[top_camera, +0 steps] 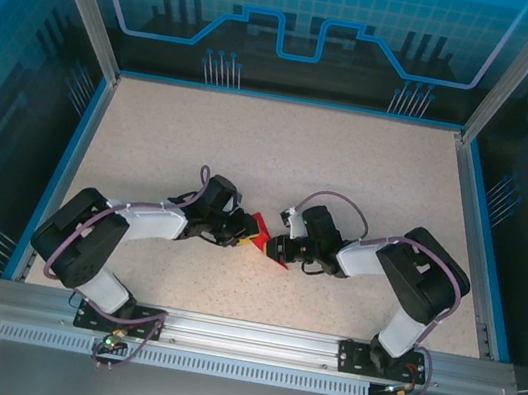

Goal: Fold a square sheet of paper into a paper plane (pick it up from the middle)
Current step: Fold the wing for the fifth time at the center of the table.

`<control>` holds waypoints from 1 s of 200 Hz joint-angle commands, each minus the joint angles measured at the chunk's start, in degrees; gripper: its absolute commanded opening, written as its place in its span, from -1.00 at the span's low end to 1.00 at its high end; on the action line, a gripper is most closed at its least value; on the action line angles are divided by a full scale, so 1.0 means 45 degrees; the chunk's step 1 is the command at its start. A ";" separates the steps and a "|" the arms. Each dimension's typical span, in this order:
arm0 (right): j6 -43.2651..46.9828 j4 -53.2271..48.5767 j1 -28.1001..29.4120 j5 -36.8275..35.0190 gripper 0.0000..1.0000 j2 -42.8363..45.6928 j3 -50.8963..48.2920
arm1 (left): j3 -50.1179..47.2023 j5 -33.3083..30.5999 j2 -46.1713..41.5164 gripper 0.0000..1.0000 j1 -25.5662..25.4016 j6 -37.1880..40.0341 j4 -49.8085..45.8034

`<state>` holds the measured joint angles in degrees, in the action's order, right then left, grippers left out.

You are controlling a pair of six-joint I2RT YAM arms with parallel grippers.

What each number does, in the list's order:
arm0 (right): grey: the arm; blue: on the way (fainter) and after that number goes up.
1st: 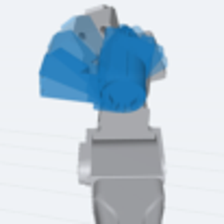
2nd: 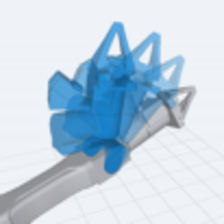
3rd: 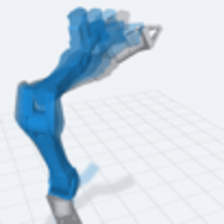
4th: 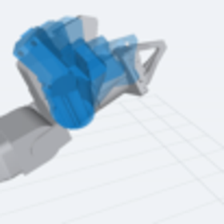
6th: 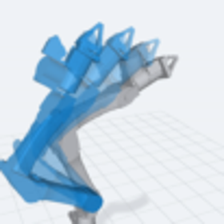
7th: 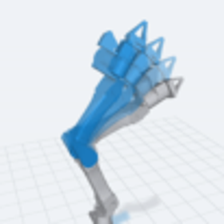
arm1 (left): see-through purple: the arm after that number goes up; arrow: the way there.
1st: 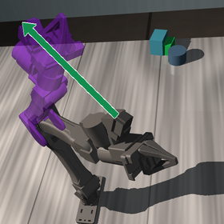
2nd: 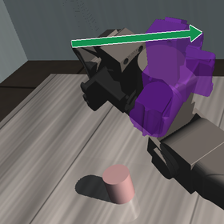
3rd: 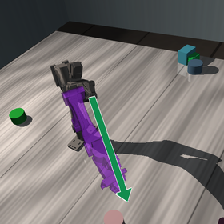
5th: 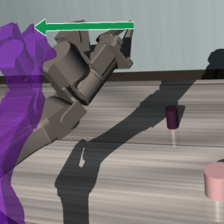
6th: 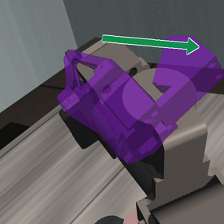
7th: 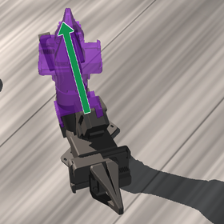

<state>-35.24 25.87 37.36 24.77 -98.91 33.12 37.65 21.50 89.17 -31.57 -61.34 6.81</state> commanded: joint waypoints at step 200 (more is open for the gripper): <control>-0.0751 -0.0788 -0.0588 0.0922 -0.69 -0.0522 0.0458 | 0.0422 0.0379 0.1860 -0.70 -0.0098 0.0597 0.1543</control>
<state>-39.05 26.17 35.55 28.99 -100.79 34.33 38.22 22.00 96.42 -31.68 -60.03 13.34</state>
